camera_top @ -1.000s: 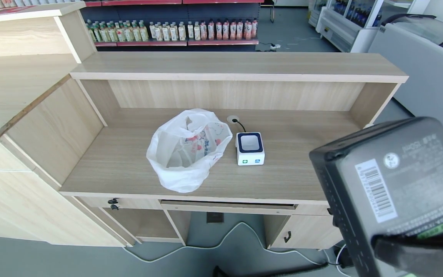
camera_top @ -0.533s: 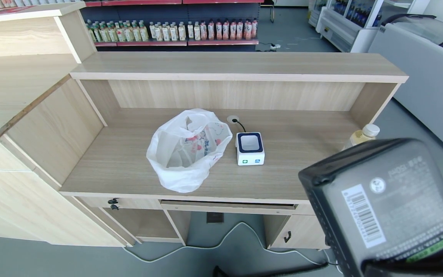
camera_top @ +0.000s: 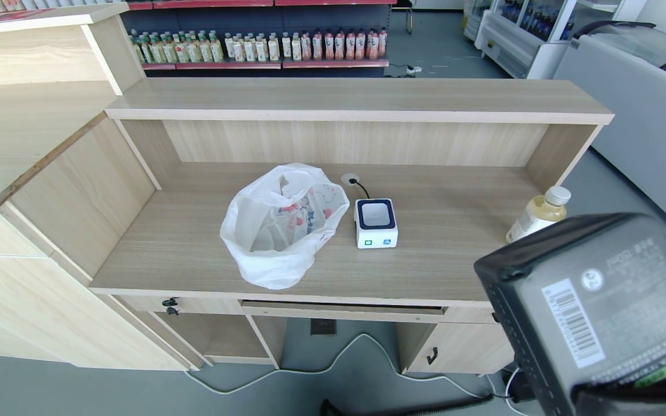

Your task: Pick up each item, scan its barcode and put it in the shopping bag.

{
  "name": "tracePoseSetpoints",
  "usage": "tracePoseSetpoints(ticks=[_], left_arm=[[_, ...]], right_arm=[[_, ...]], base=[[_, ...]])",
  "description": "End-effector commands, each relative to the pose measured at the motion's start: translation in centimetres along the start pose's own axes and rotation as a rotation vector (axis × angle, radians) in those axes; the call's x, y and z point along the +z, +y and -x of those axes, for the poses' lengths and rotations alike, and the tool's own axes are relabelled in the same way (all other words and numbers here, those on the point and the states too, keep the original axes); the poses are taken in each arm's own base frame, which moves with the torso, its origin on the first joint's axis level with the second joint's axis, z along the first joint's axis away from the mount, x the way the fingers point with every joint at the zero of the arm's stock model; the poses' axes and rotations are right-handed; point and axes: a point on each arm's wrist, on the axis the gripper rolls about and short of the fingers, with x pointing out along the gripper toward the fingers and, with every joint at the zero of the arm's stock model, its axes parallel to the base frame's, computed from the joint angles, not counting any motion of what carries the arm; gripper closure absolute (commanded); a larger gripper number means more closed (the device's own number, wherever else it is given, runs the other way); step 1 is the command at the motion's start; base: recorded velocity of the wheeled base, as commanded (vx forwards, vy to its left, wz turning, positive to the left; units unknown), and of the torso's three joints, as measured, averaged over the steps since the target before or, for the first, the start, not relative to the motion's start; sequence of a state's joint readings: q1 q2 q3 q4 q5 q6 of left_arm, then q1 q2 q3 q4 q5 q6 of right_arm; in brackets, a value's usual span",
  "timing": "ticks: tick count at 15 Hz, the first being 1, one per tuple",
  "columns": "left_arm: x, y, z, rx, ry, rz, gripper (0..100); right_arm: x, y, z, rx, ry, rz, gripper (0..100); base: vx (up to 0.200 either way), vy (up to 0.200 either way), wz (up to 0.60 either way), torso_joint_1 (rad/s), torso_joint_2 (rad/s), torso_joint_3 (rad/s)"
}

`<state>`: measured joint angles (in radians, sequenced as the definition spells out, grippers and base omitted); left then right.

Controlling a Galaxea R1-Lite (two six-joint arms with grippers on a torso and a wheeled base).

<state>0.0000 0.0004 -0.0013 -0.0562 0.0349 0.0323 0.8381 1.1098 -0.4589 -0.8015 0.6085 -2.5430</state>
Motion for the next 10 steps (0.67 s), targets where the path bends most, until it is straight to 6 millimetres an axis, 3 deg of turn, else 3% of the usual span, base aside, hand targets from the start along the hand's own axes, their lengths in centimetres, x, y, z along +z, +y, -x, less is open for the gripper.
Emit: tracePoseSetpoints(ticks=[1, 10], left_arm=[[0.01, 0.0, 0.01, 0.0, -0.001, 0.0, 0], [0.01, 0.0, 0.01, 0.0, -0.001, 0.0, 0]], right_arm=[[-0.07, -0.22, 0.28, -0.003, 0.005, 0.007, 100], [-0.01, -0.19, 0.29, -0.001, 0.002, 0.01, 100]], base=[[0.0, 0.0, 0.0, 0.0, 0.0, 0.0], [0.0, 0.0, 0.0, 0.0, 0.0, 0.0]])
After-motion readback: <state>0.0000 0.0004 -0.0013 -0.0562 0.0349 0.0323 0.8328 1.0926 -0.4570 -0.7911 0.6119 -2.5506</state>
